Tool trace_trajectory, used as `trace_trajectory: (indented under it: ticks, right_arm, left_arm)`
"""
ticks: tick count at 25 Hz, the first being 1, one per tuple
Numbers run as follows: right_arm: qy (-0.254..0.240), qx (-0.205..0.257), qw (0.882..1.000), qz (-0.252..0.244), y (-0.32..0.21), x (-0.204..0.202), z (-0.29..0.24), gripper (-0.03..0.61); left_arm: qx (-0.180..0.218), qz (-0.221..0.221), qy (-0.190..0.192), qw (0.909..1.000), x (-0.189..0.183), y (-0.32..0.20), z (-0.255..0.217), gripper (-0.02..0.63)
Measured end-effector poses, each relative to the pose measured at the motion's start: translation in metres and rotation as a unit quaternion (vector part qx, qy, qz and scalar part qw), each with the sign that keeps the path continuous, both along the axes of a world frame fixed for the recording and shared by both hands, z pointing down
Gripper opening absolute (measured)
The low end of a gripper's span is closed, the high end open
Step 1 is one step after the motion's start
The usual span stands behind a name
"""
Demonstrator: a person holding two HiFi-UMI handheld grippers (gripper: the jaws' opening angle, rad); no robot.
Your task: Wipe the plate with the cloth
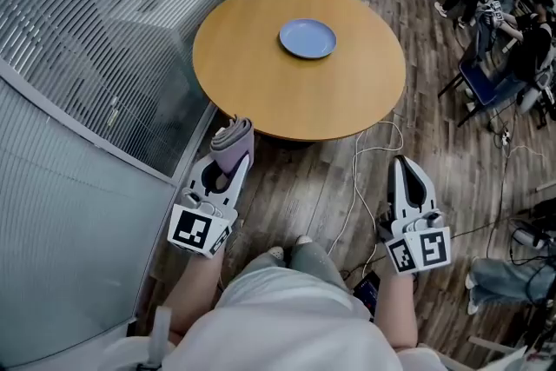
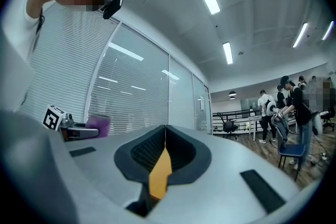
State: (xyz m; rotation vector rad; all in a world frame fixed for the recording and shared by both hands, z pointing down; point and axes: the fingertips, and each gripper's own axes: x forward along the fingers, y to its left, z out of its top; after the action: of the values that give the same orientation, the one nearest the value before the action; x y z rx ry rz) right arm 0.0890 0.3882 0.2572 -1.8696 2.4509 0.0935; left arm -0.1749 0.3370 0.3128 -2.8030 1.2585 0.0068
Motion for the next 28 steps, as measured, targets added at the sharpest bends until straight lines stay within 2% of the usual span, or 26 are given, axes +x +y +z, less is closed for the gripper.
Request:
trace_trajectory:
  ticks: [4,16,20,22,28]
  right_arm:
    - [0.000,-0.005,1.000,-0.007,-0.012,-0.004,-0.012,0.020]
    - [-0.014,-0.003,1.000,-0.013,-0.083,0.042,-0.003,0.020]
    - [0.013,-0.007,0.999,-0.032,-0.119,0.050,-0.003,0.020]
    - [0.027,-0.002,0.999,-0.043,-0.136,0.053,-0.008,0.020]
    - [0.018,0.007,0.997,-0.075,-0.186,0.071,-0.010,0.020]
  left_arm:
    - [-0.004,0.000,-0.001,1.0000,0.001,-0.010,-0.010,0.077]
    - [-0.015,0.003,-0.005,0.9999,0.048,-0.076,0.004,0.077]
    - [-0.012,-0.013,0.017,0.9997,0.060,-0.104,-0.008,0.077]
    - [-0.008,-0.019,0.013,0.9997,0.068,-0.118,-0.013,0.077]
    - [-0.002,-0.045,0.006,0.9989,0.089,-0.160,-0.014,0.077]
